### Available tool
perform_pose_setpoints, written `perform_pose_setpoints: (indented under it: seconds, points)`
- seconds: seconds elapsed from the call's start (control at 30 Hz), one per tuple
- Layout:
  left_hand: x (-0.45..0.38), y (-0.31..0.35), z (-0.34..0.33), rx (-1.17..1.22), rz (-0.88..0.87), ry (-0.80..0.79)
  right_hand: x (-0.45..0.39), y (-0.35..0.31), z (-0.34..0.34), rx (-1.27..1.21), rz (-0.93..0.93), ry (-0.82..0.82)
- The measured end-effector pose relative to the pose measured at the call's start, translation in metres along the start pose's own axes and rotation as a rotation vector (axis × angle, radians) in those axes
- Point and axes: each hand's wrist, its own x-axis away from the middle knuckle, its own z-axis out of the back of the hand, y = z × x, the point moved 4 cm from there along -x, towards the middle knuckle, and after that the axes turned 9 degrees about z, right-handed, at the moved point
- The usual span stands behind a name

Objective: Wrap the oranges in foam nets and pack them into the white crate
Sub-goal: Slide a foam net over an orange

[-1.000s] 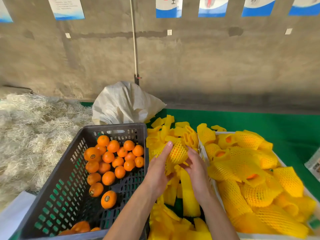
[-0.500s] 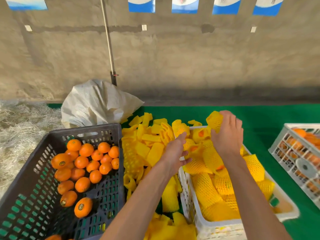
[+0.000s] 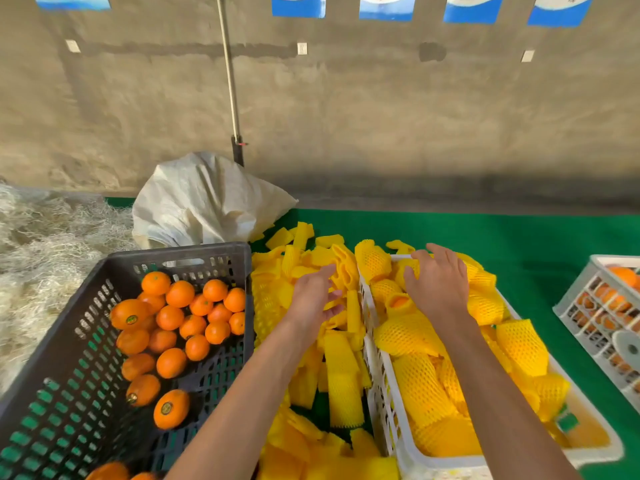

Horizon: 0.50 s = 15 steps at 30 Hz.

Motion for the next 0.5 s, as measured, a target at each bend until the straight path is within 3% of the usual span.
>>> perform_pose_setpoints:
  seconds: [0.2,0.37,0.5]
  points:
    - [-0.023,0.014,0.059,-0.037,-0.087,0.06,0.001,-0.093,-0.041,-0.125,0.25,-0.066]
    - [-0.044,0.024,0.104,-0.082,-0.273,0.128,0.011,-0.133,-0.106,-0.217,0.245,-0.28]
    - [-0.064,0.031,0.135,0.011,-0.312,0.149,0.011,-0.143,-0.174,-0.275,0.143,-0.486]
